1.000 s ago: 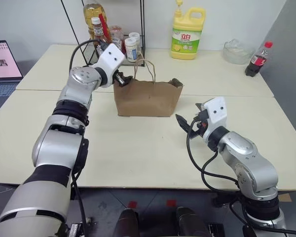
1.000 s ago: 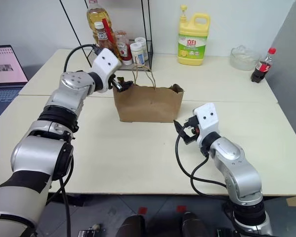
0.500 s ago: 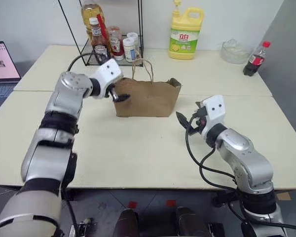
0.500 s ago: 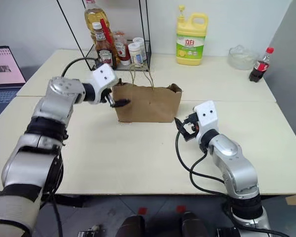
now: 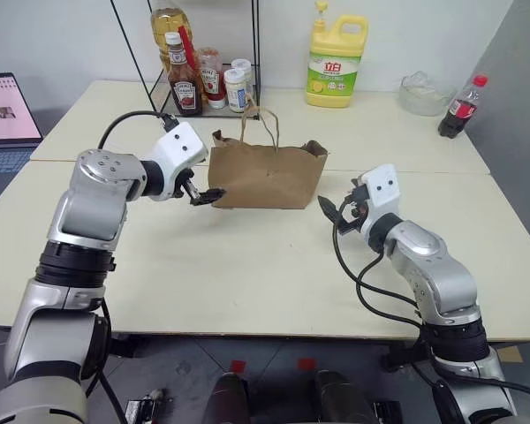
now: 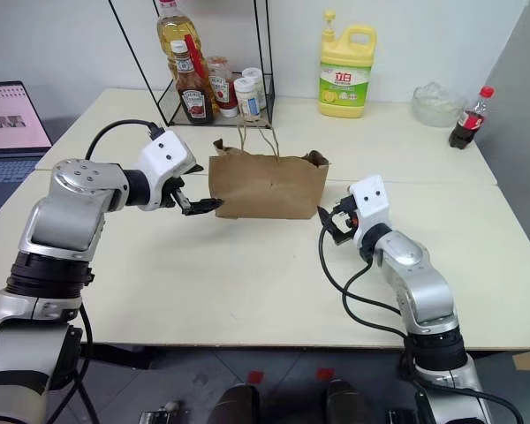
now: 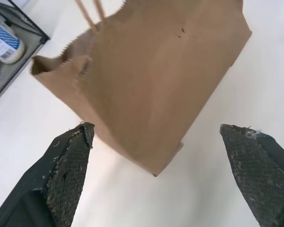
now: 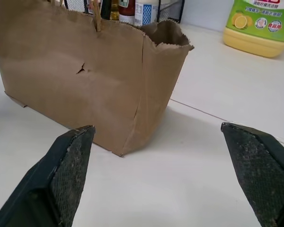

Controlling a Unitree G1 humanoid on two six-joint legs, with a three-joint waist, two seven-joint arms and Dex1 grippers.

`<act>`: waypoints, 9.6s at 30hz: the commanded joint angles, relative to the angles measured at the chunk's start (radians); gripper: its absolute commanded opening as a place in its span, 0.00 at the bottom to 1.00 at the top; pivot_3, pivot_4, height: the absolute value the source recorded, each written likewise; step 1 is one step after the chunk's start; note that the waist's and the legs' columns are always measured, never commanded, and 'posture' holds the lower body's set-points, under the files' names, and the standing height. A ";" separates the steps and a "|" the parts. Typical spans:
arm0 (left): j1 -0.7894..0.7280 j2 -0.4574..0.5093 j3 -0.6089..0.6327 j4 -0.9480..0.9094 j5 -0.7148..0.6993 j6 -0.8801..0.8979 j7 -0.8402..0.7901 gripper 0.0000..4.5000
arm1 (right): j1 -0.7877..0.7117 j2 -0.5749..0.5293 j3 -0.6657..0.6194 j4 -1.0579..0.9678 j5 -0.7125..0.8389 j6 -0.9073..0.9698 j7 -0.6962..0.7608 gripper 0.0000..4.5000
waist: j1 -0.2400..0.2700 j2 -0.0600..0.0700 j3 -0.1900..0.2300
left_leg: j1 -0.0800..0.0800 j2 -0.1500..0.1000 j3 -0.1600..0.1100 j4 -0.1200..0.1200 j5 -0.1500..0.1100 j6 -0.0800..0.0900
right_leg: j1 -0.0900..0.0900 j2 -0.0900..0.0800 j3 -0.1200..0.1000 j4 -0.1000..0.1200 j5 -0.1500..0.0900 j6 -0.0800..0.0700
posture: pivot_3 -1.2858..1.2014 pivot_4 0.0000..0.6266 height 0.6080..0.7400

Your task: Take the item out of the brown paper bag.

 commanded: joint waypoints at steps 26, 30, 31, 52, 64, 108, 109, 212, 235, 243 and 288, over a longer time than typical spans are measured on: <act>-0.537 -0.298 -0.096 1.093 0.275 -0.717 0.313 1.00 | 0.010 0.039 -0.019 -0.078 -0.025 -0.010 -0.069 0.99 | 0.006 0.000 0.000 | 0.000 -0.001 -0.001 0.000 0.000 0.000 | 0.000 0.000 0.000 0.001 0.000 0.000 | 0.52 0.24 1.00; -0.517 -0.276 -0.100 1.076 0.274 -0.688 0.191 1.00 | 0.008 0.046 -0.016 -0.073 -0.026 -0.011 -0.077 0.99 | 0.005 0.000 0.000 | 0.000 -0.001 -0.001 0.000 0.000 0.000 | 0.000 0.000 0.000 0.001 0.000 0.000 | 0.52 0.24 1.00; -0.508 -0.273 -0.097 1.061 0.266 -0.684 0.153 1.00 | 0.007 0.048 -0.016 -0.072 -0.026 -0.011 -0.078 0.99 | 0.004 0.000 0.000 | 0.000 -0.001 -0.001 0.000 0.000 0.000 | 0.000 0.000 0.000 0.001 0.000 0.000 | 0.52 0.24 1.00; 0.045 -0.055 -0.090 -0.072 0.096 -0.114 -0.295 1.00 | -0.014 0.023 -0.024 0.018 -0.024 -0.043 -0.027 0.99 | -0.003 0.000 0.000 | 0.001 -0.001 -0.003 0.001 0.001 0.000 | 0.001 0.000 -0.002 0.004 -0.001 -0.001 | 0.52 0.24 1.00; 0.251 0.115 -0.090 -0.466 -0.029 -0.025 -0.372 1.00 | -0.011 0.008 -0.018 0.024 -0.017 -0.052 -0.005 0.99 | -0.006 0.000 0.000 | 0.000 -0.001 -0.003 0.001 0.001 0.000 | 0.001 0.000 -0.002 0.004 -0.001 -0.002 | 0.52 0.24 1.00; 0.063 0.041 -0.201 0.094 -0.055 -1.030 -0.553 1.00 | 0.290 -0.319 0.073 -0.251 0.119 -0.155 0.428 0.99 | 0.006 0.000 0.000 | 0.002 0.000 -0.004 0.002 0.001 0.000 | 0.002 0.001 -0.002 0.005 -0.003 -0.003 | 0.52 0.24 1.00; 0.065 0.031 -0.207 0.103 -0.045 -1.043 -0.545 1.00 | 0.291 -0.319 0.074 -0.249 0.118 -0.157 0.431 0.99 | 0.007 0.000 0.000 | 0.002 0.000 -0.004 0.002 0.001 0.000 | 0.002 0.001 -0.003 0.005 -0.003 -0.003 | 0.52 0.24 1.00; -0.033 -0.164 0.006 0.053 -0.322 -0.072 -0.177 0.00 | 0.004 -0.058 0.476 0.649 -0.670 -1.332 0.116 0.01 | -0.004 -0.001 -0.001 | 0.012 0.000 -0.006 0.002 0.001 0.000 | 0.012 0.001 -0.003 0.005 -0.003 -0.004 | 0.52 0.24 1.00; -0.192 -0.247 0.105 0.222 -0.306 -0.149 0.020 0.00 | 0.026 -0.051 0.428 0.613 -0.486 -1.131 0.347 0.05 | 0.000 -0.001 -0.001 | 0.012 0.000 -0.007 0.002 0.002 -0.002 | 0.014 0.000 -0.005 0.005 -0.003 -0.003 | 0.52 0.24 1.00; -0.182 -0.251 0.097 0.226 -0.300 -0.169 0.009 0.00 | 0.039 -0.107 0.409 0.555 -0.468 -1.151 0.374 0.59 | 0.003 -0.001 -0.001 | 0.012 -0.001 -0.007 0.002 0.002 -0.002 | 0.014 0.000 -0.005 0.004 -0.003 -0.003 | 0.52 0.24 1.00; -0.188 -0.247 0.093 0.228 -0.289 -0.180 -0.005 0.00 | -0.103 0.238 0.181 -0.039 0.171 0.028 0.203 0.01 | 0.006 -0.001 -0.001 | 0.008 0.000 -0.008 0.001 0.001 0.000 | 0.010 0.000 -0.006 0.004 -0.003 -0.003 | 0.52 0.24 1.00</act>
